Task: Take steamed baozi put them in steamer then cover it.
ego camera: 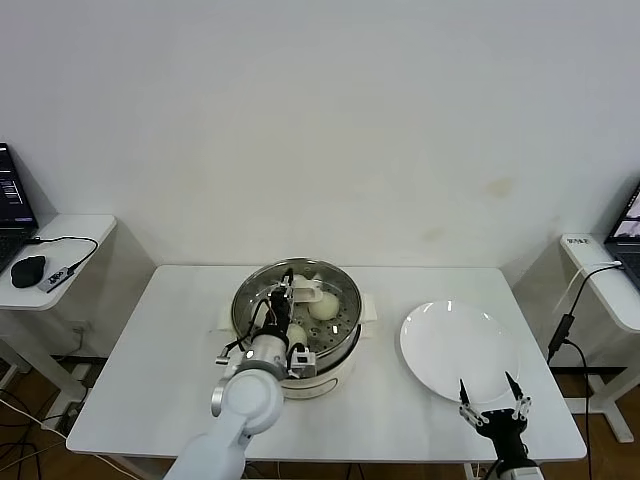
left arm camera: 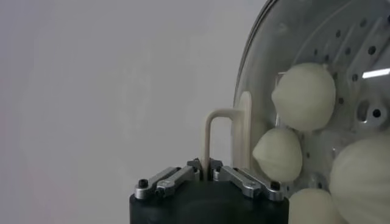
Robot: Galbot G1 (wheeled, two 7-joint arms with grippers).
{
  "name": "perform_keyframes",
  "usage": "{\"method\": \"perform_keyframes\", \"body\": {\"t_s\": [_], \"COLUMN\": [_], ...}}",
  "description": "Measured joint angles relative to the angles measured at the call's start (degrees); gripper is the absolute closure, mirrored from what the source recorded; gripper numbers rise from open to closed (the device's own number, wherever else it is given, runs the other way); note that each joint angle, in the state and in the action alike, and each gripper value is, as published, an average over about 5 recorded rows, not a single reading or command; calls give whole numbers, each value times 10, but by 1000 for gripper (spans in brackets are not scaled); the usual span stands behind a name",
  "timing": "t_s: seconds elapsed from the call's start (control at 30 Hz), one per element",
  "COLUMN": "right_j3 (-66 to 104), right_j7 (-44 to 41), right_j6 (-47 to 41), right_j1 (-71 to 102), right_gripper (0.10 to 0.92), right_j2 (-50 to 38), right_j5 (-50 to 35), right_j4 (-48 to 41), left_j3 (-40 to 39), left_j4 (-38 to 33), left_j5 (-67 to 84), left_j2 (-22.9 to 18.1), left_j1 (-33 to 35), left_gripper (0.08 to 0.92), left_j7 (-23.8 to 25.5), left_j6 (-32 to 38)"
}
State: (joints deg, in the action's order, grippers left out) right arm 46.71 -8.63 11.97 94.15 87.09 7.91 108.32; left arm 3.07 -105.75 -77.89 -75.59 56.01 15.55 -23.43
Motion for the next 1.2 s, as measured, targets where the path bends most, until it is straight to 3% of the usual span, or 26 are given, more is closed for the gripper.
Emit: {"method": "perform_keyframes", "body": {"t_s": [0.63, 0.93, 1.2], "right_j3": [-4, -4, -13], "right_j7": [0, 0, 0], "right_j6": [0, 0, 0], "right_j1": [3, -3, 0], "right_gripper": [203, 203, 203], "right_j2": [2, -6, -12], "right_j5": [4, -6, -11], "right_j4": [4, -4, -4], "left_j3": [20, 45, 104], "left_j4": [-62, -130, -193], "left_j5": [21, 79, 257], "left_j2": [25, 40, 50], "left_j1": [55, 132, 245], "left_gripper": [213, 177, 177], "left_j7": [-21, -72, -173], "left_j6": [13, 37, 106]}}
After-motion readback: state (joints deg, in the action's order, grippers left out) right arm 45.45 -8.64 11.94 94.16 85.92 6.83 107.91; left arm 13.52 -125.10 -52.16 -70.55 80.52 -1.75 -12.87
